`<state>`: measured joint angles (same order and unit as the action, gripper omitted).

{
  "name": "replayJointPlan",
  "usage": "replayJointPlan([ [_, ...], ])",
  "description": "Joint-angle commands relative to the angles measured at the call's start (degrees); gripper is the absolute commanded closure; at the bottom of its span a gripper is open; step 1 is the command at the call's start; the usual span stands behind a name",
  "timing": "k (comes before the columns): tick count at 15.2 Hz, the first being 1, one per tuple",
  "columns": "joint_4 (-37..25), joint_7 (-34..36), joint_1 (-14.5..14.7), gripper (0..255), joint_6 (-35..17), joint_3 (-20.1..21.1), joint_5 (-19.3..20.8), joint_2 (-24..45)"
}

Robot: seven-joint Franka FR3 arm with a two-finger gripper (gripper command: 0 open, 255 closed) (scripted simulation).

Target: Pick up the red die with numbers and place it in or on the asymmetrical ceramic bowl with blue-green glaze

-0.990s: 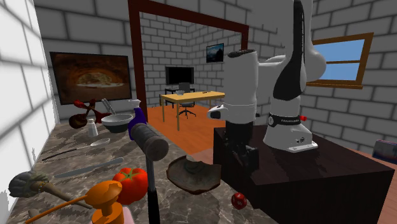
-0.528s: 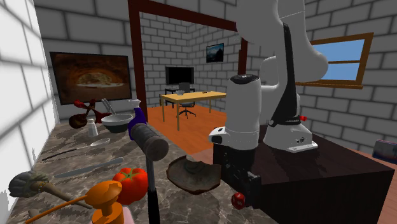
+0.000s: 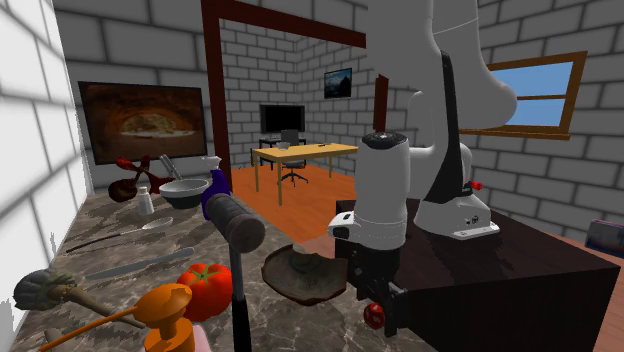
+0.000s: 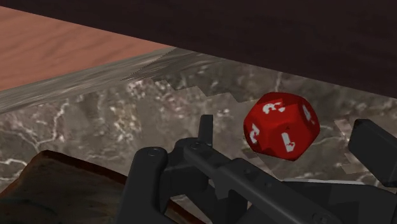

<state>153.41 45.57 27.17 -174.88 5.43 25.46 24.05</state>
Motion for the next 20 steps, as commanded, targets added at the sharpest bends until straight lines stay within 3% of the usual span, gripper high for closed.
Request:
replayJointPlan([
  [1, 0.00, 0.07, 0.13, 0, -0.11, -0.13, 0.05, 0.09],
  [3, 0.00, 0.07, 0.13, 0, -0.11, -0.13, 0.05, 0.09],
  [4, -0.01, 0.07, 0.13, 255, -0.11, -0.13, 0.05, 0.10],
  [13, -0.01, 0.06, 0.13, 255, -0.11, -0.13, 0.05, 0.10],
  [20, 2.63, -4.02, -7.00, 255, 5.45, 7.96, -4.74, -7.58],
])
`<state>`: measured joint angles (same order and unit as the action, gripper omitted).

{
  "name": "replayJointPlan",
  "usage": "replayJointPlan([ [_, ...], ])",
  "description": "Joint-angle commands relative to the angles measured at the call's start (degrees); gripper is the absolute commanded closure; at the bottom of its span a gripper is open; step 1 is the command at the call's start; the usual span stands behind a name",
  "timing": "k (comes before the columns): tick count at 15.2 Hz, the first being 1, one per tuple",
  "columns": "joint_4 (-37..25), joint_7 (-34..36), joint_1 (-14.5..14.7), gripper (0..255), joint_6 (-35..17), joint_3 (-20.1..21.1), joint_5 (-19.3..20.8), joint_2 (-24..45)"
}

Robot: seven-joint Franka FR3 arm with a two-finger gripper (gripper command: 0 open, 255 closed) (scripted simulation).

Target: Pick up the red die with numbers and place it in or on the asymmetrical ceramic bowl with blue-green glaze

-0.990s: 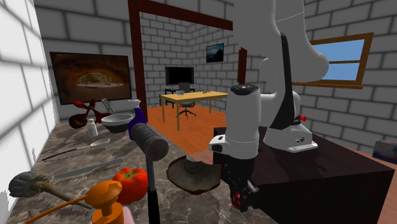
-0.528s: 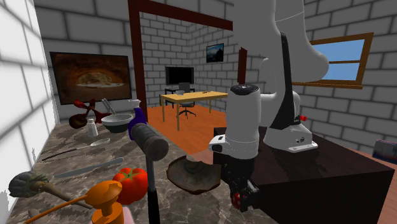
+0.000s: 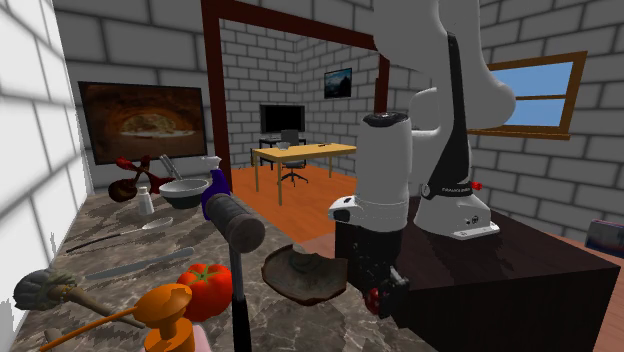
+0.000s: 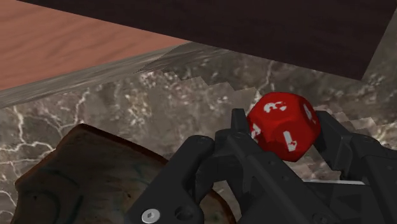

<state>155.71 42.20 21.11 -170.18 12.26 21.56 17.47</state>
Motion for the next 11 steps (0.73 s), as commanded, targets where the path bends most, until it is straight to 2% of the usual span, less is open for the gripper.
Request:
replayJointPlan([
  [1, 0.66, -1.50, -1.99, 255, 1.55, 2.43, -1.93, -2.11],
  [7, 2.33, -7.93, -7.27, 255, 6.48, 9.78, -10.61, -8.94],
  [11, 3.00, -12.78, -8.84, 255, 10.07, 12.98, -17.40, -13.69],
])
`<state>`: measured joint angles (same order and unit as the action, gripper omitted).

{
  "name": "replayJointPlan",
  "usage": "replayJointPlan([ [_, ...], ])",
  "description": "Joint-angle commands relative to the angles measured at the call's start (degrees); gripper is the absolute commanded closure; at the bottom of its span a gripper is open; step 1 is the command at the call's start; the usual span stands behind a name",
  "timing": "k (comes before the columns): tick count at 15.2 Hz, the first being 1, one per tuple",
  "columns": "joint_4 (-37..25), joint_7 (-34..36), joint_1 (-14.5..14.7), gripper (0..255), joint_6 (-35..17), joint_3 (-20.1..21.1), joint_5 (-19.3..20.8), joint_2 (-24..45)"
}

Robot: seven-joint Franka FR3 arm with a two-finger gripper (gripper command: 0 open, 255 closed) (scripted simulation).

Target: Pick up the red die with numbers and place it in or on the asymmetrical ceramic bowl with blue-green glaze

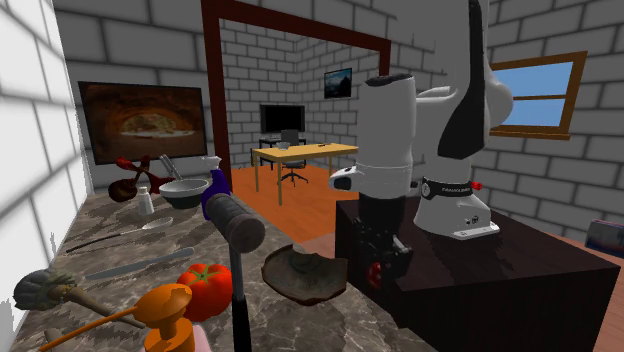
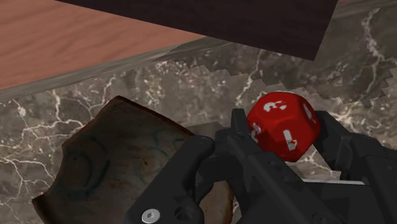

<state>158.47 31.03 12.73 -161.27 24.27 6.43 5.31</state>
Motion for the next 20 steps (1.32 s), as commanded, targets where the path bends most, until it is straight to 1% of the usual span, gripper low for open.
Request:
replayJointPlan([
  [1, 0.35, -2.75, -0.57, 255, 2.11, 1.46, -3.86, -2.73],
  [6, 0.51, -7.29, 0.06, 255, 7.18, 2.26, -10.30, -8.53],
  [9, 0.37, -9.14, 0.74, 255, 10.37, 2.07, -12.90, -11.81],
  [11, 0.26, -9.80, 1.11, 255, 11.86, 1.85, -13.82, -13.26],
  [15, -2.58, -14.68, -3.10, 255, 12.37, -2.04, -10.32, -10.65],
  [20, -7.76, -20.16, -7.68, 255, 13.55, -6.39, -6.47, -6.39],
])
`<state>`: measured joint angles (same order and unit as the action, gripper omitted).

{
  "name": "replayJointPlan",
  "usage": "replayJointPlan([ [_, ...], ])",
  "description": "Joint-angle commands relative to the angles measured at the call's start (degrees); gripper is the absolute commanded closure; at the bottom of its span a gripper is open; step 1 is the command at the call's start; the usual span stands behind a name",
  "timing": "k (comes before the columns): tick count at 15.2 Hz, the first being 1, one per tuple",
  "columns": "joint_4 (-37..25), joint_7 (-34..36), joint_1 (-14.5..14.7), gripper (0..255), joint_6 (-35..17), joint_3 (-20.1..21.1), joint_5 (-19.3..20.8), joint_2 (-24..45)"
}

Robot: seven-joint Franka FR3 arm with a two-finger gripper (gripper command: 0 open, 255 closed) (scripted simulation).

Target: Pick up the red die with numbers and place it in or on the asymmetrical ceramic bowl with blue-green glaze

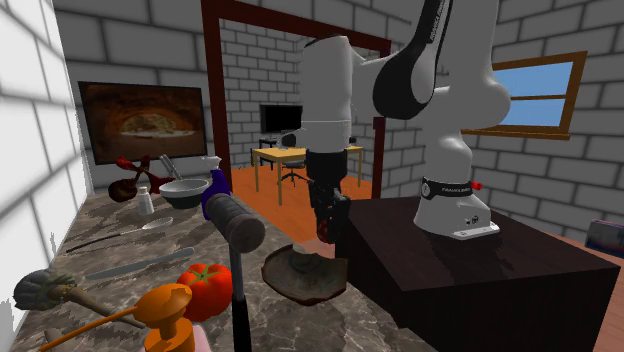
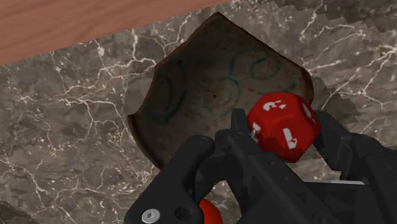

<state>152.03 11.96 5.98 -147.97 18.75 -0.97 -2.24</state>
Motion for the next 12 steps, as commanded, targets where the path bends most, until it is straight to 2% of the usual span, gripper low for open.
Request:
replayJointPlan([
  [1, -2.57, -2.13, -1.73, 255, 0.56, -1.67, 1.57, 2.11],
  [3, -4.99, -4.02, -3.14, 255, 1.22, -3.05, 2.64, 3.94],
  [12, -4.94, -0.50, -2.78, 255, -6.18, -4.24, 7.49, 11.65],
])
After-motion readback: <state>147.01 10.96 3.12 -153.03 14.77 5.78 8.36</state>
